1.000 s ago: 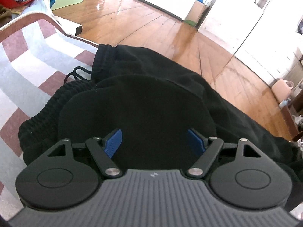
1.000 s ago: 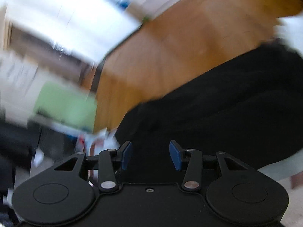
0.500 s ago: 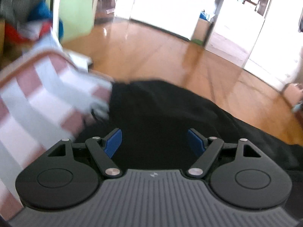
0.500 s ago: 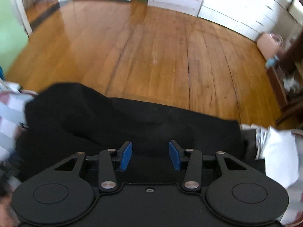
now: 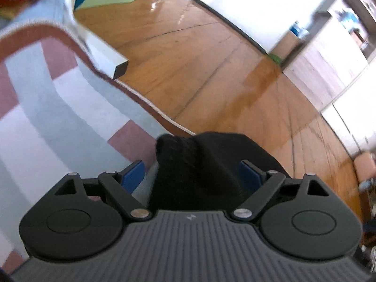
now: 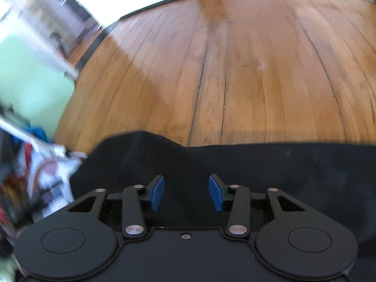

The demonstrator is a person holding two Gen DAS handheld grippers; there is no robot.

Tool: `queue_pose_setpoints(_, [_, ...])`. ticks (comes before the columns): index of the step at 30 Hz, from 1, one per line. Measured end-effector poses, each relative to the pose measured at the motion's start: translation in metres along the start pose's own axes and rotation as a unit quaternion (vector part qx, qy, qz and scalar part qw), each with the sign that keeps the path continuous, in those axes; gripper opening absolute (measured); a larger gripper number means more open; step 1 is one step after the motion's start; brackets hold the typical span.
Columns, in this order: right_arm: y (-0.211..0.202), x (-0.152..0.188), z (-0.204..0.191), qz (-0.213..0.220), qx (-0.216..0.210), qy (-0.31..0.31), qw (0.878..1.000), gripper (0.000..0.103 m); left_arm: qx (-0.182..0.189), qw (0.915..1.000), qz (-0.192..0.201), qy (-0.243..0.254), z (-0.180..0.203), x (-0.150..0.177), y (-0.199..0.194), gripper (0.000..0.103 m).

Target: Fold clothes

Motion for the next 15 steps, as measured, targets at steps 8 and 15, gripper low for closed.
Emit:
queue_pose_setpoints(8, [0.011,-0.002,0.1,-0.005,0.096,0.001,0.995,0.051,0.092,0.9941,-0.058,-0.001,-0.005,-0.004,0.042,0.087])
queue_pose_setpoints(15, [0.013,-0.006,0.173,0.018,0.154,0.063,0.986,0.051,0.067,0.9947,-0.073,0.03,0.006,0.009,0.064,0.087])
Point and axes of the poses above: each gripper's, at about its wrist camera, not at the fingertips, and y roughly the way its jaws point, z to its right, x to its underside, the point moved 6 cm from there along y, roughly the way its jaws point, and after that the axes turned 3 degrees about y, right-handed, at the moved point
